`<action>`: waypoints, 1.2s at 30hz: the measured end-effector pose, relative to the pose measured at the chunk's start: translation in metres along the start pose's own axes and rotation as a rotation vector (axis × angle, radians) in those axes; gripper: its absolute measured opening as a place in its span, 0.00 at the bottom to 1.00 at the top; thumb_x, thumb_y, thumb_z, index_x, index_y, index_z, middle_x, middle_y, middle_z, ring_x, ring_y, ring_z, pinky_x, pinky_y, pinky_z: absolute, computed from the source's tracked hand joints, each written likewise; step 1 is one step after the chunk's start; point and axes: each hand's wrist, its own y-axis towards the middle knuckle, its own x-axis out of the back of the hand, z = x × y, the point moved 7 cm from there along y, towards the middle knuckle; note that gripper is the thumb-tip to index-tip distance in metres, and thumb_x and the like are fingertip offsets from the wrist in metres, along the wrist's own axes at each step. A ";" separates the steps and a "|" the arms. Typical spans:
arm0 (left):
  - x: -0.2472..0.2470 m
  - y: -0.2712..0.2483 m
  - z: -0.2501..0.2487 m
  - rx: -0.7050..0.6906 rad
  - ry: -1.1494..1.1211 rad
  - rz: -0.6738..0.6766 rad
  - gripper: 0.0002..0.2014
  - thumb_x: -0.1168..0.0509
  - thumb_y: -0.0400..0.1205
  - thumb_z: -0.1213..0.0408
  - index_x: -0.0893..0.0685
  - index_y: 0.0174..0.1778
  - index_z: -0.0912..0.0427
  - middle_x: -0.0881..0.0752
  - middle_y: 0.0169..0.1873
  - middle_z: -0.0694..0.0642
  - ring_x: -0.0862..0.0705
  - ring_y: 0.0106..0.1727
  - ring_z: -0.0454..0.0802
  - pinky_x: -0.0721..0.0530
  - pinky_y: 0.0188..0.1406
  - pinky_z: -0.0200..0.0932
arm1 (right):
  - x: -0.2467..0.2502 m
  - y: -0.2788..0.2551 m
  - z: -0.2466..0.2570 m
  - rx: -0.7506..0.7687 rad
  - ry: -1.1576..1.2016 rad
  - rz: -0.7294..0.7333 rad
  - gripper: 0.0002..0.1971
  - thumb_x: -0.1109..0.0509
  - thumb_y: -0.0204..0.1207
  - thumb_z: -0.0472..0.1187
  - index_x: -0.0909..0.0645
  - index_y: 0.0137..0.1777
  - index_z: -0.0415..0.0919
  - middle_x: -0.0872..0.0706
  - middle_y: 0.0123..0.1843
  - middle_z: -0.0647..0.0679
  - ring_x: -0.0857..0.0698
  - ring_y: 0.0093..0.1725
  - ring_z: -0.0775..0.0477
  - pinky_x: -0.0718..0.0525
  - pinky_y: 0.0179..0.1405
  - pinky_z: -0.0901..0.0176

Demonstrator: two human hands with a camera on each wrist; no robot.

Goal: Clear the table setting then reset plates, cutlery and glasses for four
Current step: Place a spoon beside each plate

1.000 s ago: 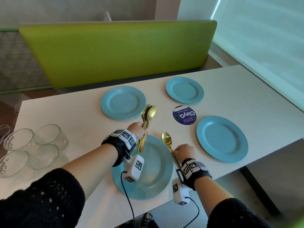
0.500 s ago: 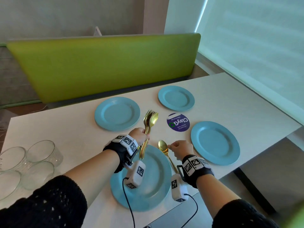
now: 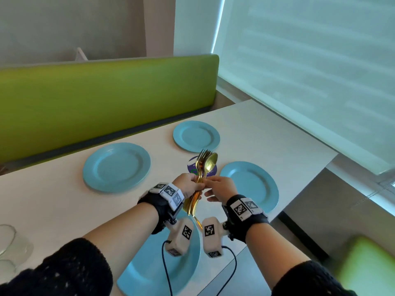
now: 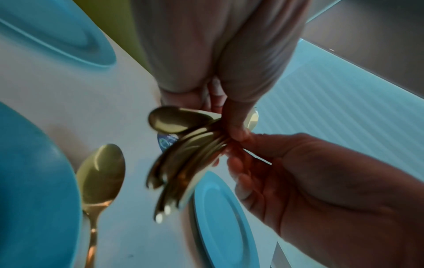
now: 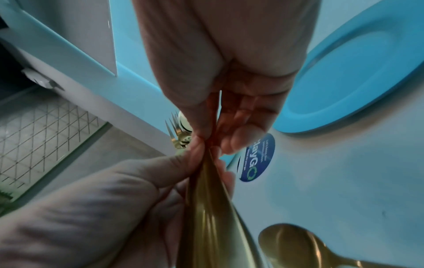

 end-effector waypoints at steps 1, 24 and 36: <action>-0.005 0.005 -0.003 -0.005 0.009 0.013 0.04 0.34 0.80 0.70 0.20 0.40 0.59 0.16 0.34 0.57 0.17 0.33 0.54 0.15 0.51 0.56 | 0.007 0.003 -0.001 -0.010 0.016 -0.017 0.10 0.32 0.79 0.37 0.20 0.35 0.44 0.17 0.31 0.48 0.21 0.26 0.53 0.20 0.22 0.66; -0.022 0.168 -0.059 0.163 -0.016 -0.154 0.05 0.36 0.81 0.69 0.20 0.40 0.61 0.15 0.34 0.59 0.16 0.32 0.54 0.15 0.55 0.56 | 0.253 0.181 -0.019 -0.175 -1.251 -0.116 0.17 0.37 0.80 0.49 0.16 0.63 0.44 0.14 0.64 0.47 0.16 0.63 0.48 0.18 0.63 0.59; -0.026 0.192 -0.061 0.201 0.051 -0.189 0.06 0.36 0.81 0.67 0.20 0.38 0.59 0.14 0.34 0.58 0.15 0.34 0.56 0.14 0.42 0.49 | 0.250 0.219 -0.045 -0.185 -1.300 -0.011 0.15 0.39 0.80 0.44 0.15 0.61 0.42 0.13 0.61 0.47 0.15 0.61 0.46 0.17 0.58 0.61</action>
